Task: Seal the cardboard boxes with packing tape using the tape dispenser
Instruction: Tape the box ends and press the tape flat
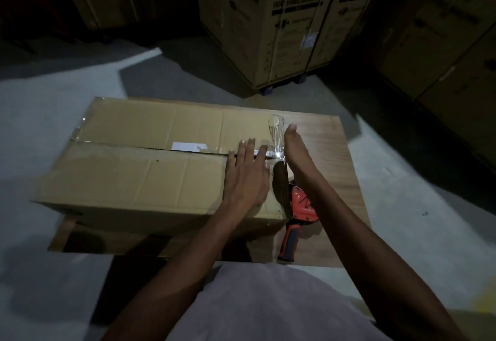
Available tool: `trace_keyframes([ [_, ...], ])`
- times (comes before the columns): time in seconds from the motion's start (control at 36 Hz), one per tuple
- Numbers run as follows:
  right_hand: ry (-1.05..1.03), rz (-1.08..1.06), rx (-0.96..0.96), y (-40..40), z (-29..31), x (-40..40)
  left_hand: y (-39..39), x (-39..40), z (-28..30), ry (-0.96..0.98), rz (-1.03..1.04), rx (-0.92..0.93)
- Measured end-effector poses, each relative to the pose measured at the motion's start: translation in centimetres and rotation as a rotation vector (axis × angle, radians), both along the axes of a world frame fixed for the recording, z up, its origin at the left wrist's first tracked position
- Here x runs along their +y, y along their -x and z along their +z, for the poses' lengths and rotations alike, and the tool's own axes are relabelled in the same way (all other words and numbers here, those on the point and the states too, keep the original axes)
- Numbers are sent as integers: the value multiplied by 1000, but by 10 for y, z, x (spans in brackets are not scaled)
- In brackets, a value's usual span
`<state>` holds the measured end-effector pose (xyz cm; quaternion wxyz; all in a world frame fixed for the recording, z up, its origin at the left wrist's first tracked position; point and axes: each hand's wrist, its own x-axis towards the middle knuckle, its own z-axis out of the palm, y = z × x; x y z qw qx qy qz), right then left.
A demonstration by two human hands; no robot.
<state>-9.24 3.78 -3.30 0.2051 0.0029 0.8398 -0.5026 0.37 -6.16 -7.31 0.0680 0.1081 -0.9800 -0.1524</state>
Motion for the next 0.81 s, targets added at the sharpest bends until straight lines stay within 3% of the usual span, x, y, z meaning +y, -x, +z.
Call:
trace_keyframes([
  [0.39,-180,-24,-147,62,-18,-33,5,0,-9,19,9,-16],
  [0.81,-256,101,107,91,-24,-38,12,-2,-17,48,20,6],
])
